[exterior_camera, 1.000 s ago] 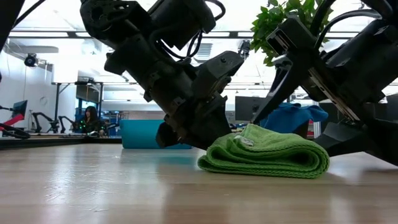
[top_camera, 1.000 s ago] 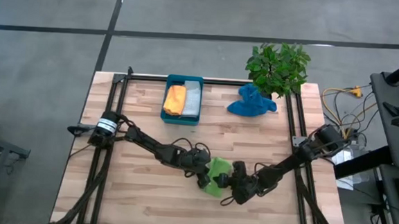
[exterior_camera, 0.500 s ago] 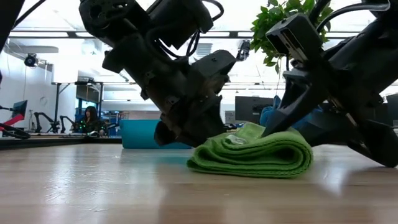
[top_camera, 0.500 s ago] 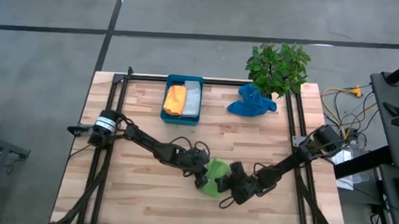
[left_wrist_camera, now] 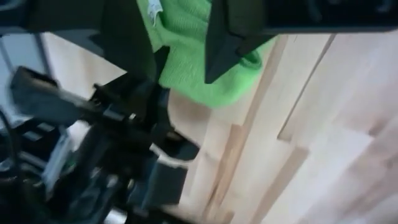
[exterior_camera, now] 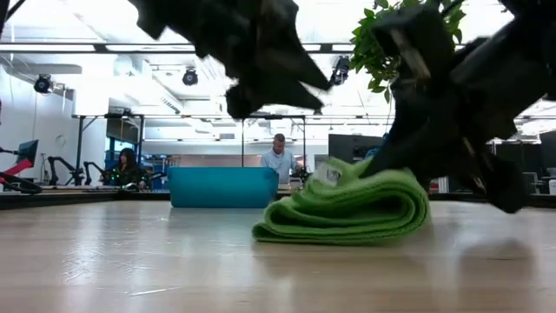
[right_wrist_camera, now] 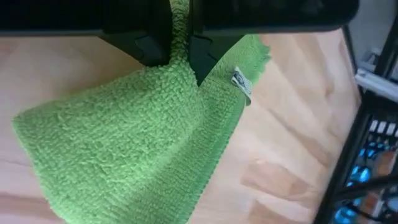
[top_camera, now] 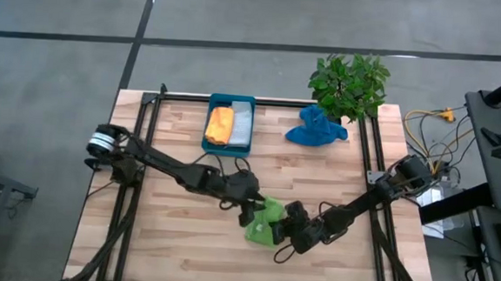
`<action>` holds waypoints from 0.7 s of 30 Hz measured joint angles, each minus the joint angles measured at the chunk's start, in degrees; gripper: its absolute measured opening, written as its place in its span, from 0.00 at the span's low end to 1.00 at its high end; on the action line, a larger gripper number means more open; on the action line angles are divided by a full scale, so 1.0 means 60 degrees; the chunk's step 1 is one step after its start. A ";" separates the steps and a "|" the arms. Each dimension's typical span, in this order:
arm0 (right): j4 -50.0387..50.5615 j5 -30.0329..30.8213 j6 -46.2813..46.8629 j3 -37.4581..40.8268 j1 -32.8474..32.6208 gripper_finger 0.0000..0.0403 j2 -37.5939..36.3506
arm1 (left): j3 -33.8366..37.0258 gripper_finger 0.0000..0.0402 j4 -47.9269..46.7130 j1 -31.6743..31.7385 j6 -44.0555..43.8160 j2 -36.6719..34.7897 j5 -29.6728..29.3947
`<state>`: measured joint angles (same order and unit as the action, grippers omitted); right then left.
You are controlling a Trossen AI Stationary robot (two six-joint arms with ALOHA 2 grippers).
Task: Fold microfiber towels
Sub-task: Put the green microfiber cloth into the blue bin
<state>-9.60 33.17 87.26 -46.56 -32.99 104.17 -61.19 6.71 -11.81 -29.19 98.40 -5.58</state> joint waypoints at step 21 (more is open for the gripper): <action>0.6910 0.0033 -0.7026 -0.4681 -0.0173 0.03 -0.0179 | 0.1837 0.48 0.0398 0.0045 -0.1082 -0.2332 0.0874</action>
<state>31.86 33.37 45.11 -74.65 -34.03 103.09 -50.17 9.10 -11.54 -35.68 84.40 -0.34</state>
